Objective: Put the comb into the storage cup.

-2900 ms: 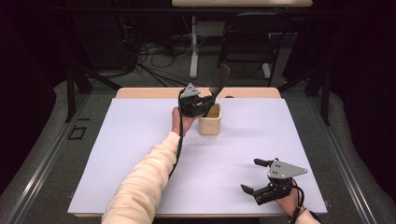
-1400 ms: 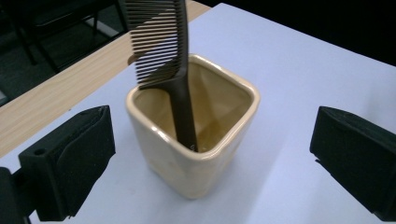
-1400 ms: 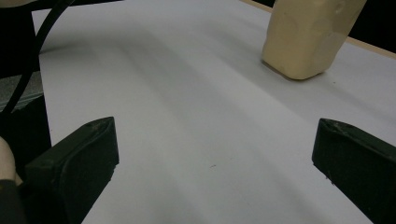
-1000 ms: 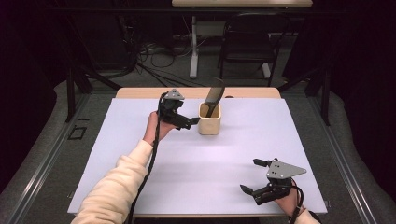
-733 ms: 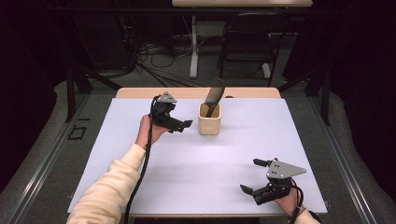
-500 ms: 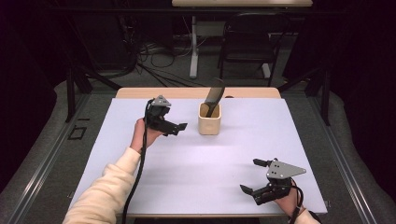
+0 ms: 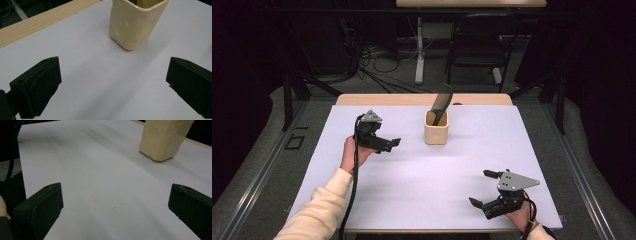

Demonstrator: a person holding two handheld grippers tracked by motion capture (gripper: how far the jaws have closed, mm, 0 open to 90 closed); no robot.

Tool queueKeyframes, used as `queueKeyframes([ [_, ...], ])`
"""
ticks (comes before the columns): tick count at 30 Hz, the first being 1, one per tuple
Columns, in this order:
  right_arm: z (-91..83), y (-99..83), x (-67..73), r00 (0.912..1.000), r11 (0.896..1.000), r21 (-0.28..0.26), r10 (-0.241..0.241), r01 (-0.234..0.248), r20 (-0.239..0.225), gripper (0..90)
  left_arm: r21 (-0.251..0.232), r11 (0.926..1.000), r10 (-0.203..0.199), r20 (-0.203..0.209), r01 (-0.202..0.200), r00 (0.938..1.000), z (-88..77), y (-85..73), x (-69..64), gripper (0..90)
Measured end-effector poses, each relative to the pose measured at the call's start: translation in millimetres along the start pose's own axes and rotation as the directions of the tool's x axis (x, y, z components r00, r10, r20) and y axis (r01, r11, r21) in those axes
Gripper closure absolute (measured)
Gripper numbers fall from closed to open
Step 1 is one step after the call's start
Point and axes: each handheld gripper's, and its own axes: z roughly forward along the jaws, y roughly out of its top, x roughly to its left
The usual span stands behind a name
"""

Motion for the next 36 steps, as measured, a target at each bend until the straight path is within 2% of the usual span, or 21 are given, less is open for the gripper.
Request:
queueKeyframes([
  [8,-0.3,-0.1,-0.4,1.0,1.0,-0.002,0.001,-0.001,-0.001,0.0,0.019,0.9994,-0.029,-0.032,0.029,0.9991,-6.9,-18.5,3.5,0.0],
  [13,-0.5,0.0,0.2,1.0,1.0,-0.002,0.003,-0.003,-0.002,0.0,0.035,0.9988,-0.033,-0.057,0.035,0.9978,-13.7,-31.6,3.5,0.0],
  [22,-0.2,0.1,0.4,1.0,1.0,0.001,-0.002,0.002,-0.002,0.0,0.031,0.9982,-0.048,-0.095,0.051,0.9943,-29.3,-53.4,0.7,0.0],
  [36,0.3,0.3,1.5,1.0,1.0,0.005,-0.005,0.005,-0.003,0.0,0.027,0.9984,-0.047,-0.114,0.05,0.9923,-45.6,-74.4,-10.0,0.0],
])
